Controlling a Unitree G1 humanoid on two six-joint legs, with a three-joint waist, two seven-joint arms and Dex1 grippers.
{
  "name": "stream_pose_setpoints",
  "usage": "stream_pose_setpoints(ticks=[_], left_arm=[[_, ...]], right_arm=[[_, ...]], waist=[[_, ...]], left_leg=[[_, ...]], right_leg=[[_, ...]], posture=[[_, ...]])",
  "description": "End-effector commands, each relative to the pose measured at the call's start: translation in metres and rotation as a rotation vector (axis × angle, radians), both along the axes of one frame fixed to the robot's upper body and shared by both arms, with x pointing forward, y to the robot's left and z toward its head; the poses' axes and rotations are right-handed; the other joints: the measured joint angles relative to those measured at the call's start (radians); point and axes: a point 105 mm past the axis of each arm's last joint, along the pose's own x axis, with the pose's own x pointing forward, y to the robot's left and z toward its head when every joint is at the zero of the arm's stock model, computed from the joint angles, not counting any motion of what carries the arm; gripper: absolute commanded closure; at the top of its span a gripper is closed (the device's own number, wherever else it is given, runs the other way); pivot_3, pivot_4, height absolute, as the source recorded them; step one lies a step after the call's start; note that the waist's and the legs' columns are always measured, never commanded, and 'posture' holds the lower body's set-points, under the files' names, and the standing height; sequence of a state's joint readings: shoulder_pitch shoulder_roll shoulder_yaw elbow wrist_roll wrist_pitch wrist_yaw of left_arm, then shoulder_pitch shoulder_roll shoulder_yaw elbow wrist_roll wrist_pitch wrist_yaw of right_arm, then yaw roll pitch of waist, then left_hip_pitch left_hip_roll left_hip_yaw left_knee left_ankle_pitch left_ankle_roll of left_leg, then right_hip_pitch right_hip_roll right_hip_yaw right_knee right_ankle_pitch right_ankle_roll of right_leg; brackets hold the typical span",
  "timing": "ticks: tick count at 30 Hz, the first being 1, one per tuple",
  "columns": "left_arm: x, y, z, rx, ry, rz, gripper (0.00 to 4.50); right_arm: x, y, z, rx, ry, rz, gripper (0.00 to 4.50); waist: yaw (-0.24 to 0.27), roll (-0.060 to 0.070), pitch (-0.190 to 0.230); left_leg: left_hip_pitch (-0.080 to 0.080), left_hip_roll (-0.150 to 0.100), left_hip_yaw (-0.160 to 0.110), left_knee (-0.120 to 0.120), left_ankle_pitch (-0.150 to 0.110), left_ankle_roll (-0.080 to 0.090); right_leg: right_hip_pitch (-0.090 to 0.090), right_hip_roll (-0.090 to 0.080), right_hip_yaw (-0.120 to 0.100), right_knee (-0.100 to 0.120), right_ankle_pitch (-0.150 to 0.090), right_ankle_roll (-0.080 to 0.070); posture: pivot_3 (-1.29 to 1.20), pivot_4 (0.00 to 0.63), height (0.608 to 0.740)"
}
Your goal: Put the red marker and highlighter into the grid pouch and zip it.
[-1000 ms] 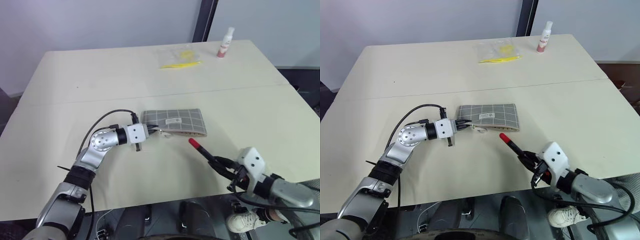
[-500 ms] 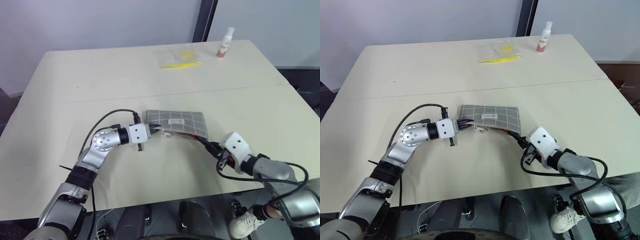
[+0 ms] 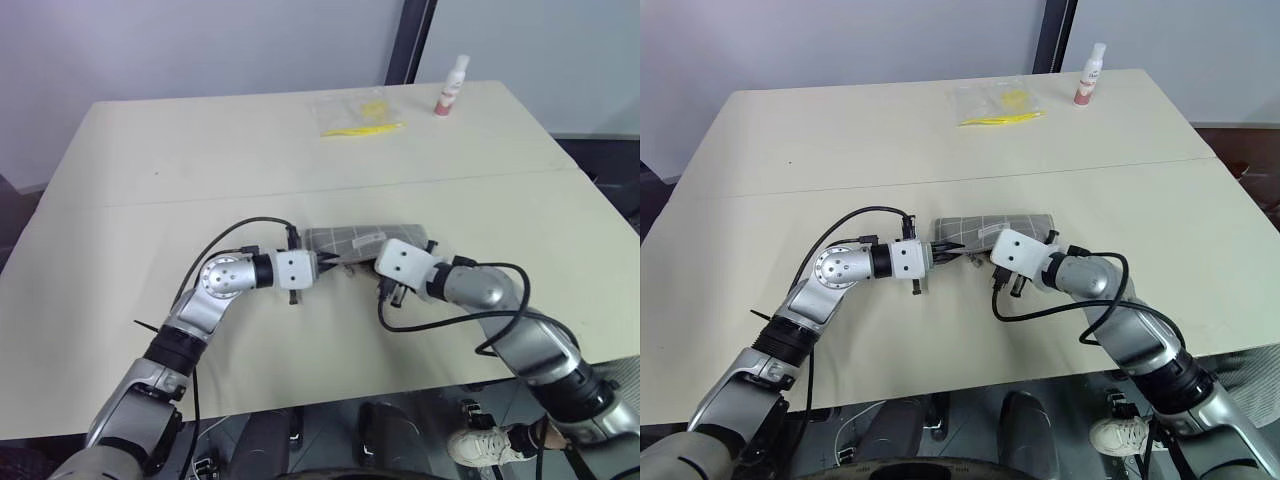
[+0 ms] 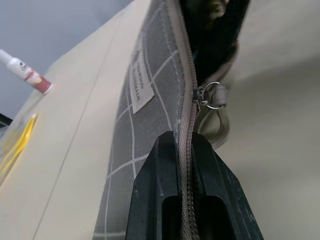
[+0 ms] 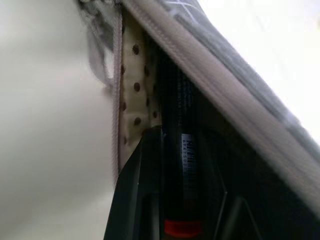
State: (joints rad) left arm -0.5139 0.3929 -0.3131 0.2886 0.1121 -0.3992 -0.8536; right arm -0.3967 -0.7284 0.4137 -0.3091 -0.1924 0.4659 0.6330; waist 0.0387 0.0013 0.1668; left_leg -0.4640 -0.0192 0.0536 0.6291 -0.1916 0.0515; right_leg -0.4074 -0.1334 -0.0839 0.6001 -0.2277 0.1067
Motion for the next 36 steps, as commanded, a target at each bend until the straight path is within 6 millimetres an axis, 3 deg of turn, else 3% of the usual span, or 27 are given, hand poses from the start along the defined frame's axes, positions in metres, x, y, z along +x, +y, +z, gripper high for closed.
stream_pose_setpoints(ticks=[1,8,9,11,15,19,21,24,27,30,36], left_arm=[[-0.006,-0.006,0.019,-0.052,-0.051,-0.036,4.5],[0.001,0.009,0.02,-0.098,-0.016,0.048,4.5],[0.001,0.01,0.018,-0.1,-0.009,0.053,4.5],[0.0,0.01,0.015,-0.1,0.001,0.06,4.5],[0.001,0.008,0.011,-0.095,0.008,0.067,4.5],[0.006,0.002,0.017,-0.116,0.001,0.075,4.5],[0.011,0.0,0.019,-0.122,-0.009,0.095,4.5],[0.013,-0.007,0.023,-0.126,-0.033,0.099,4.5],[0.014,-0.012,0.024,-0.122,-0.047,0.106,4.5],[0.012,-0.017,0.022,-0.1,-0.068,0.091,4.5],[0.012,-0.02,0.014,0.011,-0.194,0.06,4.5]], right_arm=[[0.001,0.001,0.002,-0.071,-0.082,0.07,3.63],[-0.014,-0.008,0.004,0.025,-0.109,0.079,0.26],[-0.017,-0.009,0.006,0.053,-0.1,0.076,0.11],[-0.025,-0.009,0.017,0.171,-0.073,0.078,0.11],[-0.062,-0.02,0.053,0.55,0.124,0.131,0.11],[-0.082,-0.022,0.054,0.694,0.265,0.141,0.11],[-0.089,-0.016,0.039,0.753,0.381,0.103,0.11],[-0.082,-0.014,-0.006,0.77,0.474,-0.079,0.11],[-0.072,-0.011,-0.03,0.883,0.542,-0.217,0.11],[-0.061,0.002,-0.032,0.922,0.547,-0.225,0.11],[-0.03,0.02,-0.013,1.055,0.497,-0.257,0.11]], waist=[[0.001,0.0,0.0],[0.0,0.0,0.0],[0.0,0.0,0.0],[0.001,0.0,0.0],[0.005,0.0,0.0],[0.002,-0.001,0.0],[0.002,0.0,0.0],[0.002,-0.001,0.0],[0.001,0.0,0.0],[0.001,0.0,0.0],[0.004,0.001,0.0]], left_leg=[[0.0,0.0,0.0,0.0,0.001,0.001],[0.001,0.0,0.0,0.0,0.001,0.002],[0.001,0.0,0.0,0.0,0.001,0.002],[0.001,0.0,0.0,0.0,0.001,0.002],[0.001,0.0,-0.001,0.001,0.001,0.001],[0.002,0.0,-0.002,0.001,0.0,0.0],[0.002,0.0,-0.002,0.0,0.0,0.0],[0.002,0.001,-0.002,0.0,0.0,0.0],[0.001,0.001,-0.001,0.0,0.0,0.0],[0.001,0.0,-0.001,0.0,0.0,0.0],[0.001,0.001,0.0,-0.001,0.0,0.0]], right_leg=[[0.0,0.0,0.0,0.0,0.0,0.0],[0.001,0.0,0.0,0.0,0.001,0.002],[0.001,0.0,0.0,0.0,0.001,0.002],[0.002,0.0,0.0,0.0,0.001,0.002],[0.003,0.0,0.0,0.0,0.001,0.002],[0.004,0.0,0.0,-0.001,0.001,0.002],[0.004,-0.001,0.0,-0.001,0.001,0.002],[0.003,-0.001,0.0,-0.001,0.001,0.002],[0.002,-0.001,0.0,-0.001,0.001,0.002],[0.002,-0.001,0.0,-0.001,0.001,0.002],[0.001,0.0,0.0,0.0,0.002,0.001]], posture=[[0.0,0.15,0.74],[0.0,0.15,0.74],[0.0,0.15,0.74],[0.0,0.15,0.74],[0.0,0.15,0.74],[0.0,0.15,0.74],[0.0,0.15,0.74],[0.0,0.15,0.74],[0.0,0.15,0.74],[0.0,0.15,0.74],[0.0,0.15,0.74]])
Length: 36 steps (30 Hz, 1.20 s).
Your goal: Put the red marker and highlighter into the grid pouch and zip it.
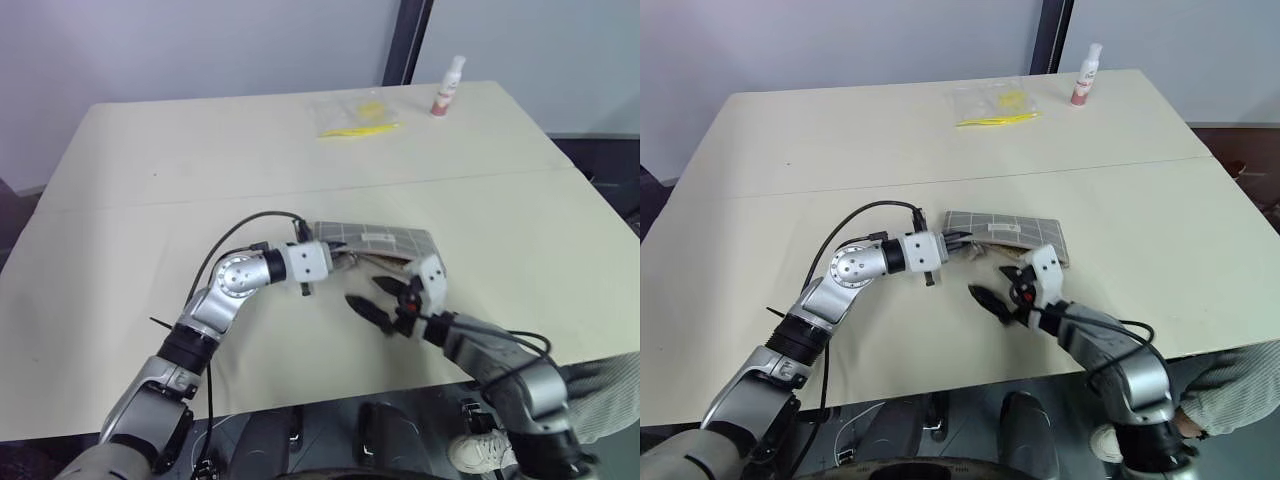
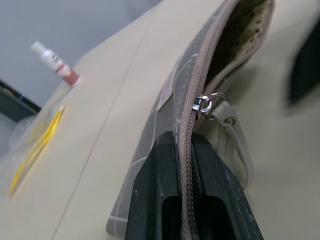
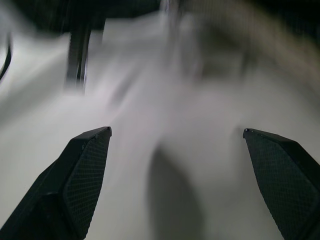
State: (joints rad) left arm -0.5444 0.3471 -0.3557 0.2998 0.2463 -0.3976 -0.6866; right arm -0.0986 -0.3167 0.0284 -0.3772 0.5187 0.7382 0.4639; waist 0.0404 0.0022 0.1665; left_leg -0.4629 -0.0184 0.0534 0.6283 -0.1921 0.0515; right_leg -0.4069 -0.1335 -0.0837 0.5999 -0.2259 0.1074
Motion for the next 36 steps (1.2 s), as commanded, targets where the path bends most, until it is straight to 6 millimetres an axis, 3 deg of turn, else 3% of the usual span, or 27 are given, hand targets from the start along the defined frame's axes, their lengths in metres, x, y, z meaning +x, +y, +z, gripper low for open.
stream_pose_setpoints(ticks=[1,13,19,23,29,36], left_arm=[[0.003,-0.003,0.011,0.005,-0.091,-0.004,4.5],[0.002,-0.008,0.012,0.019,-0.114,-0.027,4.5],[0.003,-0.007,0.012,0.026,-0.124,-0.021,4.5],[0.003,-0.006,0.013,0.024,-0.128,-0.016,4.5],[0.002,-0.004,0.014,0.019,-0.132,-0.013,4.5],[0.004,0.002,0.014,0.021,-0.127,0.007,4.5]], right_arm=[[0.006,0.006,0.009,0.051,-0.002,-0.013,0.11],[0.017,0.023,0.02,0.177,0.05,0.008,0.11],[0.017,0.024,0.016,0.128,0.052,0.016,0.11],[0.018,0.021,0.019,0.15,0.057,-0.003,1.4],[0.017,0.014,0.022,0.196,0.076,-0.024,4.46],[0.013,0.005,0.017,0.145,0.081,-0.036,4.46]], waist=[[0.002,0.0,0.0],[-0.002,0.0,0.0],[-0.002,0.0,0.0],[-0.003,0.0,0.0],[-0.002,0.0,0.0],[-0.002,0.0,0.0]], left_leg=[[0.0,0.0,0.0,0.0,0.0,0.0],[0.0,0.0,0.001,0.0,0.0,0.001],[-0.001,0.0,0.001,0.0,0.0,0.001],[0.0,0.0,0.001,0.0,0.0,0.001],[0.0,0.0,0.001,0.0,0.0,0.001],[-0.001,0.0,0.001,0.0,0.0,0.001]], right_leg=[[0.0,0.0,0.0,0.0,0.0,0.0],[-0.001,0.0,0.0,0.001,0.0,0.0],[-0.001,0.0,0.0,0.0,0.0,0.0],[-0.001,0.0,0.0,0.001,0.0,0.0],[-0.001,0.0,0.0,0.001,0.0,0.0],[-0.001,0.0,0.0,0.0,0.0,0.0]], posture=[[0.0,0.15,0.74],[0.0,0.15,0.74],[0.0,0.15,0.74],[0.0,0.15,0.74],[0.0,0.15,0.74],[0.0,0.15,0.74]])
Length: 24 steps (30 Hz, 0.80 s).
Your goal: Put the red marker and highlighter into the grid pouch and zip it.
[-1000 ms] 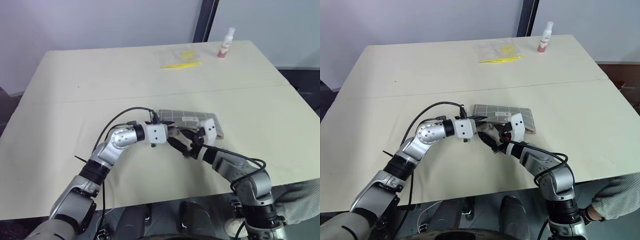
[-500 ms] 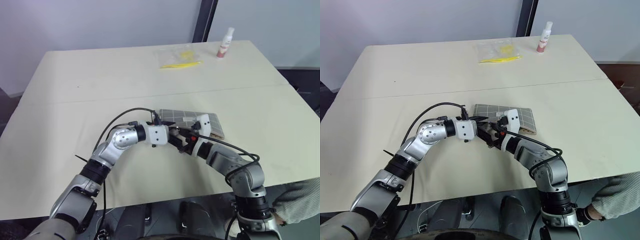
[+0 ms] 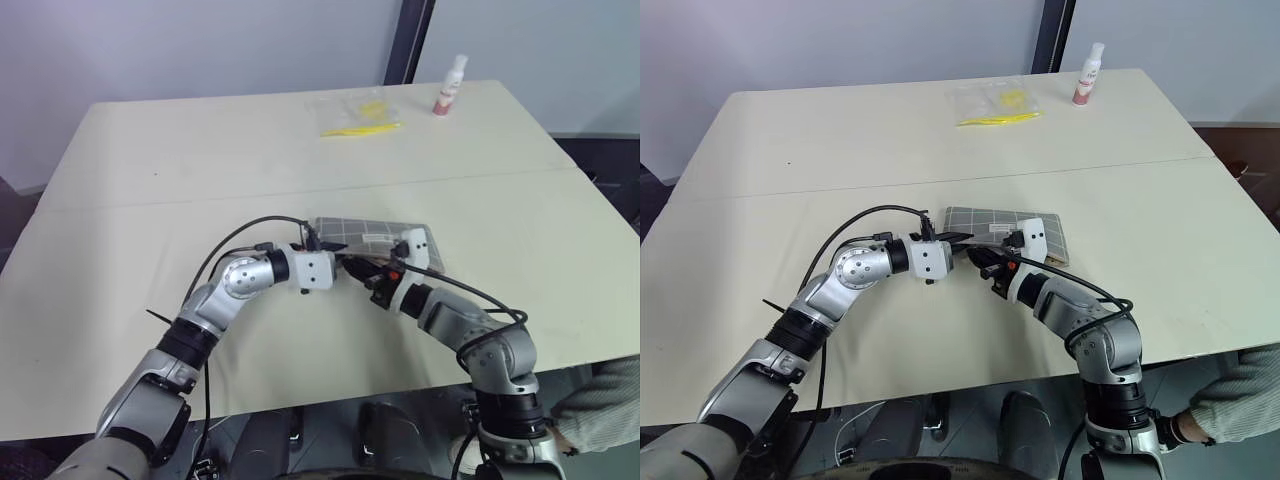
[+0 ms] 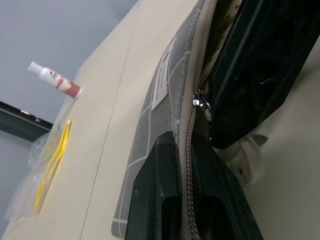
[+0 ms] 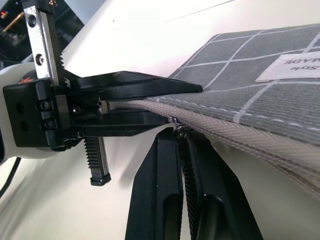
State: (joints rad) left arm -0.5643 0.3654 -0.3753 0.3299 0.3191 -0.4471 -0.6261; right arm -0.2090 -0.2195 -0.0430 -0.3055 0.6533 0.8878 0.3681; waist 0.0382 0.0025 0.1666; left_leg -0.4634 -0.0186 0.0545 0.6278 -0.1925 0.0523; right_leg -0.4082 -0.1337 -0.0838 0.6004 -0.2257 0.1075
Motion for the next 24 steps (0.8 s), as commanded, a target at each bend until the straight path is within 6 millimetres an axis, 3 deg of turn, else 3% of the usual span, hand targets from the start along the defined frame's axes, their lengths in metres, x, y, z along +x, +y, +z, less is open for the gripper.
stream_pose_setpoints(ticks=[1,12,14,17,20,24], left_arm=[[0.002,0.004,0.016,-0.035,-0.048,0.006,4.5],[0.018,0.049,0.011,0.003,-0.021,0.107,4.5],[0.022,0.056,0.01,-0.007,0.001,0.127,4.5],[0.022,0.058,0.004,-0.052,0.127,0.12,4.5],[0.02,0.057,0.009,-0.124,0.192,0.101,3.3],[0.017,0.062,0.014,-0.183,0.241,0.091,1.33]], right_arm=[[-0.004,-0.012,0.008,-0.02,-0.037,-0.012,4.46],[-0.023,-0.117,0.005,-0.297,-0.036,-0.116,4.46],[-0.026,-0.124,0.004,-0.329,-0.048,-0.114,4.46],[-0.032,-0.114,0.007,-0.326,-0.079,-0.052,4.46],[-0.035,-0.104,0.016,-0.316,-0.15,0.001,3.35],[-0.052,-0.1,0.017,-0.435,-0.242,0.155,1.39]], waist=[[0.0,0.0,0.0],[0.002,0.0,0.0],[0.001,0.0,0.0],[0.001,0.0,0.0],[0.001,0.0,0.0],[0.003,0.001,0.001]], left_leg=[[0.0,0.0,0.0,0.0,0.0,0.0],[0.0,0.0,0.0,0.0,0.0,0.0],[0.0,0.0,0.0,0.0,0.0,0.0],[0.0,0.0,0.0,0.0,0.0,0.0],[0.0,0.0,0.0,0.0,0.0,0.0],[0.0,0.0,0.0,0.0,0.0,0.0]], right_leg=[[0.0,0.0,0.0,0.0,0.0,0.0],[0.0,0.0,0.0,-0.001,0.0,0.0],[0.001,0.0,0.0,-0.001,0.0,0.0],[0.001,0.0,0.0,-0.001,0.0,0.0],[0.001,-0.001,0.0,-0.001,0.0,0.0],[0.001,-0.001,0.0,-0.002,0.0,0.0]], posture=[[0.0,0.15,0.74],[0.0,0.15,0.74],[0.0,0.15,0.74],[0.0,0.15,0.74],[0.0,0.15,0.74],[0.0,0.15,0.74]])
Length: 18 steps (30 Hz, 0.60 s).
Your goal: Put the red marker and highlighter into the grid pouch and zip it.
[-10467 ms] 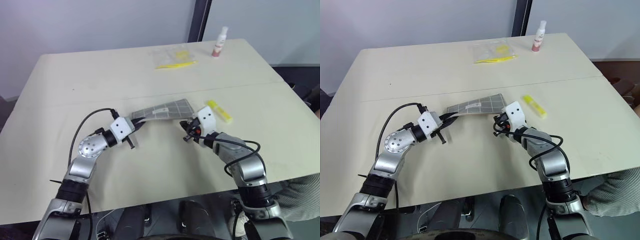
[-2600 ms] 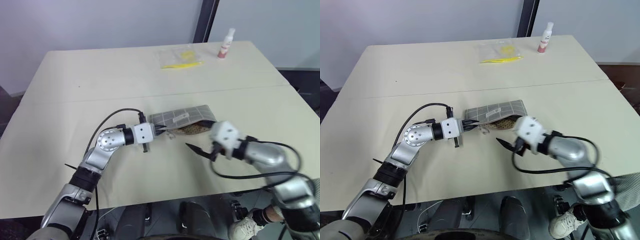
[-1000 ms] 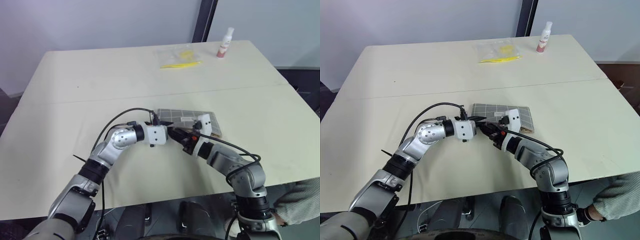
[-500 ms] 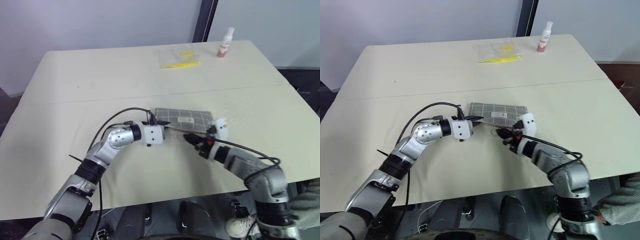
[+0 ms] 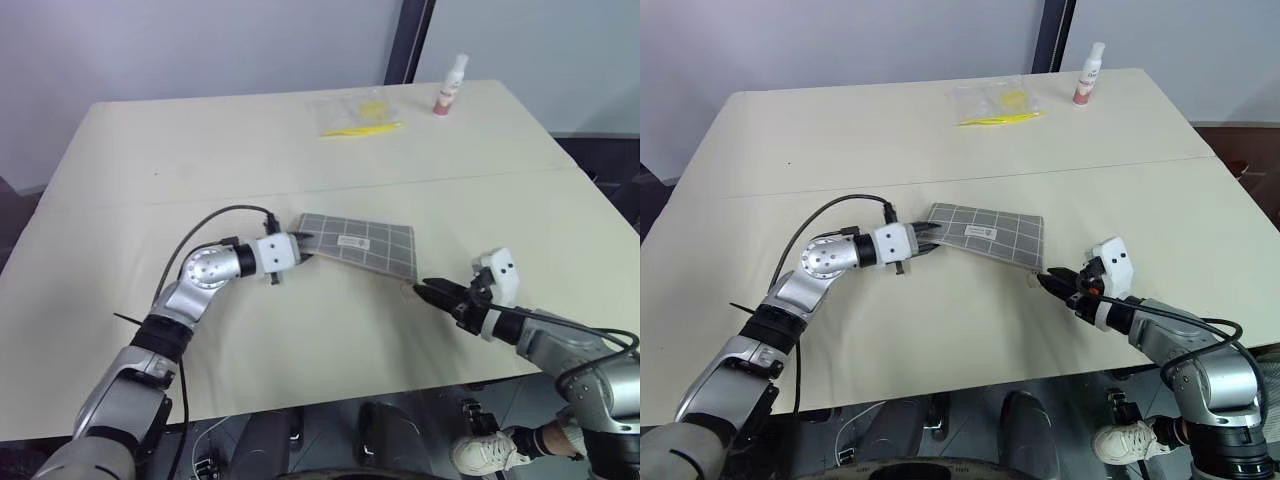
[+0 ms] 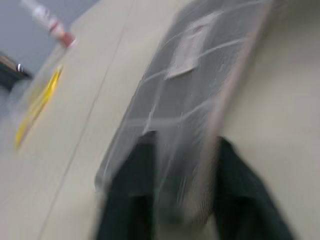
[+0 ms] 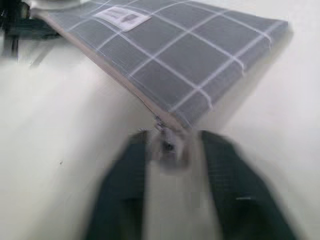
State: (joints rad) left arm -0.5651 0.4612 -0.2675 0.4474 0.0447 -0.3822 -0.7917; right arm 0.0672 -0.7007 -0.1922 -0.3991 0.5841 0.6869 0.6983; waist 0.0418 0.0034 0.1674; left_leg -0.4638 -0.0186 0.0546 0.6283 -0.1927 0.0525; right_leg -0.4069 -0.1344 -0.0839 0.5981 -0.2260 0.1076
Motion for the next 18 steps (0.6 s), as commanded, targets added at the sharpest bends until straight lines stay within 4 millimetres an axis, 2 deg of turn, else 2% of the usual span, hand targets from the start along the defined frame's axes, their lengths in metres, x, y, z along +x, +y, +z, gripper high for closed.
stream_pose_setpoints(ticks=[1,2,3,10,14,18], left_arm=[[-0.002,0.005,0.019,-0.087,0.008,-0.011,0.75],[-0.004,0.012,0.021,-0.1,0.004,-0.005,0.26],[-0.004,0.018,0.024,-0.116,0.001,0.01,0.01],[-0.027,0.054,0.037,-0.286,0.165,0.06,0.01],[-0.033,0.083,0.029,-0.322,0.264,0.173,0.01],[-0.028,0.105,0.024,-0.365,0.265,0.276,0.01]], right_arm=[[-0.011,0.006,0.02,-0.037,-0.118,0.125,0.79],[-0.014,0.002,0.023,-0.066,-0.142,0.147,0.27],[-0.015,-0.002,0.025,-0.1,-0.162,0.159,0.03],[-0.021,-0.024,0.04,-0.159,-0.29,0.133,0.03],[-0.036,-0.033,0.035,-0.181,-0.286,0.143,0.03],[-0.039,-0.039,0.024,-0.202,-0.305,0.11,0.03]], waist=[[-0.001,0.0,0.0],[-0.002,0.0,0.0],[-0.002,0.0,0.0],[-0.003,0.0,0.0],[0.0,0.0,0.001],[-0.001,0.0,0.0]], left_leg=[[0.0,0.0,0.0,0.0,0.0,0.0],[0.0,0.0,0.0,0.0,0.0,0.0],[0.0,0.0,0.0,0.0,0.0,0.0],[0.001,0.001,0.0,-0.001,0.0,0.0],[0.001,0.001,-0.001,-0.001,0.0,0.0],[0.001,0.001,-0.001,0.0,0.0,0.0]], right_leg=[[0.0,0.0,0.0,-0.001,0.0,0.0],[0.0,0.0,0.0,-0.001,0.0,0.0],[0.001,0.0,0.0,-0.001,0.0,0.0],[0.001,0.0,0.0,-0.001,0.0,0.0],[0.001,0.0,0.0,-0.001,0.0,0.0],[0.002,0.0,0.0,-0.002,0.0,0.0]], posture=[[0.0,0.15,0.74],[0.0,0.15,0.74],[0.0,0.15,0.74],[0.0,0.15,0.74],[0.0,0.15,0.74],[0.0,0.15,0.74]])
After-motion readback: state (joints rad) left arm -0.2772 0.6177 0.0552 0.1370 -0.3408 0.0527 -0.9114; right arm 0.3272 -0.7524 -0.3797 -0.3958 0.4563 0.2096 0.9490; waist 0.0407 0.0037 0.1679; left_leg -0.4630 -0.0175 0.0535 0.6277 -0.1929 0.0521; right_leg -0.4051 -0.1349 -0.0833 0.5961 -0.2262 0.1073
